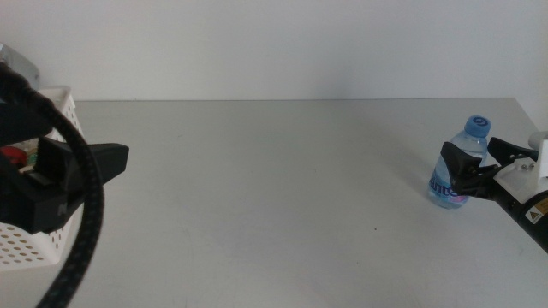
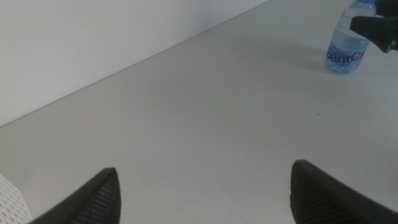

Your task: Use arms to grab the bottles and put them into the dustbin to the left of the table.

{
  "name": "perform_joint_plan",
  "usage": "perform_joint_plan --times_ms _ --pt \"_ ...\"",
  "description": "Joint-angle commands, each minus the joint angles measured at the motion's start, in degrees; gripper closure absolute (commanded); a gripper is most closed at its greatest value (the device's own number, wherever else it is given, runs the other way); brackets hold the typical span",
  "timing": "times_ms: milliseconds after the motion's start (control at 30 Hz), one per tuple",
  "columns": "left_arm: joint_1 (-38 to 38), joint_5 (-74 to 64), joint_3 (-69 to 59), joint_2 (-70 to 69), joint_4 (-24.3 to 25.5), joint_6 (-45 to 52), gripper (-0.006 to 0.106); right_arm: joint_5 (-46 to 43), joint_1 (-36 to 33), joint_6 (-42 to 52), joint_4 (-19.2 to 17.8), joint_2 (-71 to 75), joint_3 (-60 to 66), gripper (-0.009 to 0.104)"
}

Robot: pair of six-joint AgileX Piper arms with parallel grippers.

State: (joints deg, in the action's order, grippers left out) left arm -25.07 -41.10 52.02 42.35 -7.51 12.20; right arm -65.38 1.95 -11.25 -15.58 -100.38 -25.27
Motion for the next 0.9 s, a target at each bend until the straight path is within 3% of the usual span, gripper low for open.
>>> perform_joint_plan --times_ms 0,267,467,533,567,700,867 --pt "-0.2 3.9 1.4 -0.2 -0.6 -0.6 0.007 -10.4 0.2 0.4 -0.8 0.1 -3.2 0.001" --pt "-0.2 3.9 1.4 -0.2 -0.6 -0.6 0.007 -10.4 0.2 0.6 -0.7 -7.7 -7.3 0.001" --pt "-0.2 3.9 1.4 -0.2 -0.6 -0.6 0.007 -10.3 0.2 0.6 2.5 -11.5 -7.7 0.007" --pt "-0.2 3.9 1.4 -0.2 -0.6 -0.6 0.007 -10.0 0.2 0.6 2.4 -12.3 -7.7 0.02" --pt "-0.2 3.9 1.4 -0.2 -0.6 -0.6 0.007 -9.5 0.2 0.6 2.2 -12.4 -7.7 0.032" --pt "-0.2 3.9 1.4 -0.2 -0.6 -0.6 0.007 -9.8 -1.6 -1.5 0.0 -12.1 -7.8 0.096" --pt "-0.2 3.9 1.4 -0.2 -0.6 -0.6 0.007 -10.0 -8.4 -6.2 -6.2 -11.0 -13.9 0.096"
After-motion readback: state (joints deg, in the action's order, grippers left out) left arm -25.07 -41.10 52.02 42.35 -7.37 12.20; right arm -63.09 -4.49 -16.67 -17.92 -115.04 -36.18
